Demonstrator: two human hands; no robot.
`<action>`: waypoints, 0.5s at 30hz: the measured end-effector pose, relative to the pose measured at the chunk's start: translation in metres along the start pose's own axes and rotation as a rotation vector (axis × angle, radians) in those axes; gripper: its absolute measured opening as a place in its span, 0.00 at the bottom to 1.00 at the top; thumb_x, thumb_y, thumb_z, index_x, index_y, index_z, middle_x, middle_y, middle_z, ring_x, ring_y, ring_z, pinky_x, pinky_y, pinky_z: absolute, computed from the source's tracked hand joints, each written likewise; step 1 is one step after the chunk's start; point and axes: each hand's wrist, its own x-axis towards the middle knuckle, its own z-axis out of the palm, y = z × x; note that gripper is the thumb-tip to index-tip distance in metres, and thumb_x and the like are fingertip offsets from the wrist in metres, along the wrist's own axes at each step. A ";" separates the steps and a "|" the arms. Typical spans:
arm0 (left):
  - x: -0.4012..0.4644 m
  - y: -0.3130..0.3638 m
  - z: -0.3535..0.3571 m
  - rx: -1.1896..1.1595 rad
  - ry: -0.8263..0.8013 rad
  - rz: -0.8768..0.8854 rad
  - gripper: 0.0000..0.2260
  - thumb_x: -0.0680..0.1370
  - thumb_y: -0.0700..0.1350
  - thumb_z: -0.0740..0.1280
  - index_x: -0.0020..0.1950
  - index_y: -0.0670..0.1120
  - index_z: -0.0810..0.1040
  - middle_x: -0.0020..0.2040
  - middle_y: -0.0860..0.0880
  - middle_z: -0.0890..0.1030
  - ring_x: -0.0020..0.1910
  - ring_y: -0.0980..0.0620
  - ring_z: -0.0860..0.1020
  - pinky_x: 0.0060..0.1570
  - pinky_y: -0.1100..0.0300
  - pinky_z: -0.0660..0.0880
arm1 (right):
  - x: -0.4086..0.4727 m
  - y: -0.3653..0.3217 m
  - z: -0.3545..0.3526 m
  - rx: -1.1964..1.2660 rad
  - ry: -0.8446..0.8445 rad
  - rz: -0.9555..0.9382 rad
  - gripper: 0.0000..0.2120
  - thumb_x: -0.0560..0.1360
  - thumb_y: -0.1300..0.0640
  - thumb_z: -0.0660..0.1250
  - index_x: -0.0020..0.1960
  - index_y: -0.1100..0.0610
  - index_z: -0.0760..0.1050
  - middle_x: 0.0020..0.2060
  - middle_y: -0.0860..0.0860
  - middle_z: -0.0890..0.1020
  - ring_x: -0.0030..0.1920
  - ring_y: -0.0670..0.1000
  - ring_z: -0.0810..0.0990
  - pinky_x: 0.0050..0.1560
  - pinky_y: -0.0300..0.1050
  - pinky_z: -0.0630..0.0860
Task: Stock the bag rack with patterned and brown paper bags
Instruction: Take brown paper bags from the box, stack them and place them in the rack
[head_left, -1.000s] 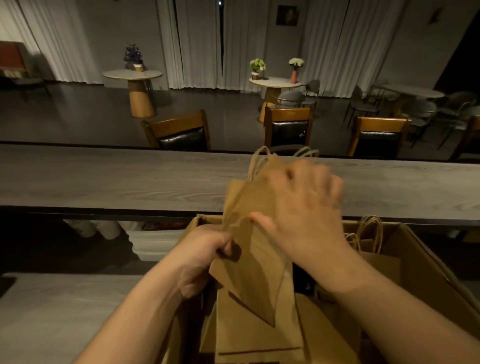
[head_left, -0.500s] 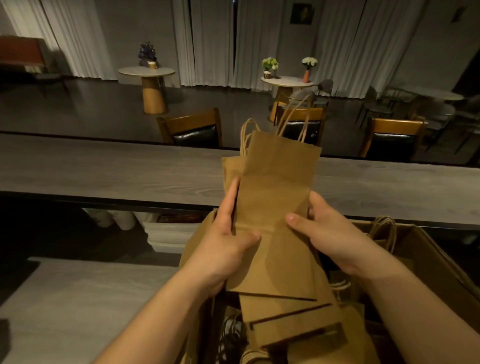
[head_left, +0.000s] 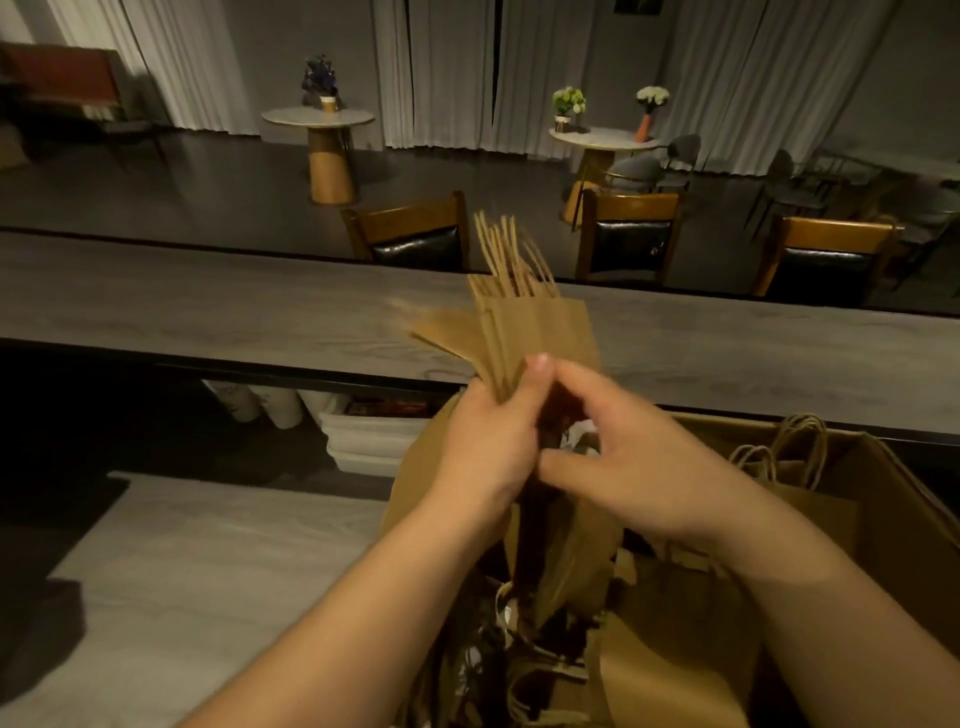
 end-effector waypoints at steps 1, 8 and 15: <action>0.004 -0.002 -0.006 -0.024 0.056 0.024 0.12 0.80 0.56 0.69 0.62 0.56 0.79 0.56 0.53 0.86 0.58 0.52 0.84 0.66 0.44 0.77 | -0.001 0.002 -0.003 0.029 0.105 0.027 0.31 0.77 0.49 0.72 0.74 0.34 0.63 0.66 0.34 0.71 0.64 0.33 0.72 0.67 0.39 0.74; -0.003 0.009 -0.025 -0.201 -0.144 -0.010 0.10 0.81 0.45 0.69 0.62 0.51 0.78 0.53 0.50 0.88 0.53 0.51 0.86 0.54 0.55 0.83 | 0.004 -0.022 -0.012 0.195 0.334 0.275 0.22 0.80 0.40 0.65 0.71 0.44 0.67 0.50 0.37 0.79 0.44 0.38 0.81 0.36 0.34 0.72; -0.002 0.041 -0.091 -0.374 0.075 0.120 0.27 0.68 0.52 0.77 0.64 0.47 0.76 0.55 0.45 0.87 0.54 0.45 0.86 0.57 0.44 0.82 | 0.033 -0.114 -0.007 0.067 0.283 0.086 0.10 0.81 0.45 0.66 0.60 0.38 0.68 0.46 0.41 0.84 0.44 0.40 0.84 0.41 0.41 0.77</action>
